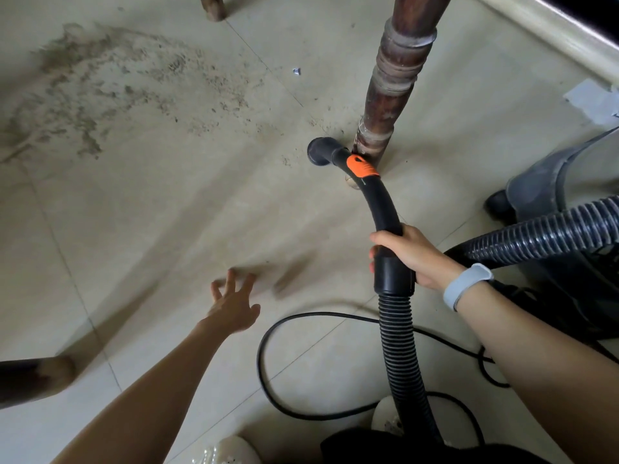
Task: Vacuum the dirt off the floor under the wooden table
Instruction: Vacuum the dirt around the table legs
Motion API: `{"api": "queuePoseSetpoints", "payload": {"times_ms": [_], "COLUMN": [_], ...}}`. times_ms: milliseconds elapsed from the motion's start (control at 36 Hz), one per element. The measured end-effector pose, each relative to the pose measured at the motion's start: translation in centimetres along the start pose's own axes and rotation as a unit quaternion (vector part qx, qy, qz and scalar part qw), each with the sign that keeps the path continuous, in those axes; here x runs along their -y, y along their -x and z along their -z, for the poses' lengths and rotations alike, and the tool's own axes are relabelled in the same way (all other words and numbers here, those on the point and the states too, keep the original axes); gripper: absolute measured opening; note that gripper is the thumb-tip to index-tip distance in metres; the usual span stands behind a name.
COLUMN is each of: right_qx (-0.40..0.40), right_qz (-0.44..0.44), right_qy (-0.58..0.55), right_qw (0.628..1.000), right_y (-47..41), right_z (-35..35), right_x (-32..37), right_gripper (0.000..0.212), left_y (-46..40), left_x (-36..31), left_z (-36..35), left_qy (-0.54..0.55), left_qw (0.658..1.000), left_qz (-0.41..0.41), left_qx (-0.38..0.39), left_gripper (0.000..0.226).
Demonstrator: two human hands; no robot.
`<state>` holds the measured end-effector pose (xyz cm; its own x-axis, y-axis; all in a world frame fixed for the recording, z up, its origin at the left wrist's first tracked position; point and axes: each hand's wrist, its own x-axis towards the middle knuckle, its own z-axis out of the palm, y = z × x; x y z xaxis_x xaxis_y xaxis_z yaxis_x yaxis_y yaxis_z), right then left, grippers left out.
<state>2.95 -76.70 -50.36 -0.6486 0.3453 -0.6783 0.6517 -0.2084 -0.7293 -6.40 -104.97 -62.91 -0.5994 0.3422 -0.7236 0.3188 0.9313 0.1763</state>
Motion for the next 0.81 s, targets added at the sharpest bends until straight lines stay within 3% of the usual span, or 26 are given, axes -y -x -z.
{"api": "queuePoseSetpoints", "payload": {"times_ms": [167, 472, 806], "right_qx": [0.012, 0.052, 0.031], "right_qz": [-0.023, 0.019, 0.012], "right_qy": [-0.057, 0.036, -0.022], "right_qw": [0.998, 0.998, 0.999], "right_y": [0.1, 0.3, 0.2], "right_z": [-0.2, -2.6, -1.8], "right_x": [-0.1, -0.4, 0.3], "right_gripper": [0.011, 0.014, 0.012], "left_y": [0.0, 0.1, 0.9], "left_x": [0.2, 0.0, -0.3], "left_z": [0.1, 0.1, 0.4], "left_qy": [-0.007, -0.010, -0.028], "left_qw": [1.000, 1.000, 1.000], "left_qz": [-0.004, 0.003, 0.005], "left_qx": [-0.002, 0.002, -0.013], "left_gripper": [0.065, 0.066, 0.066]}}
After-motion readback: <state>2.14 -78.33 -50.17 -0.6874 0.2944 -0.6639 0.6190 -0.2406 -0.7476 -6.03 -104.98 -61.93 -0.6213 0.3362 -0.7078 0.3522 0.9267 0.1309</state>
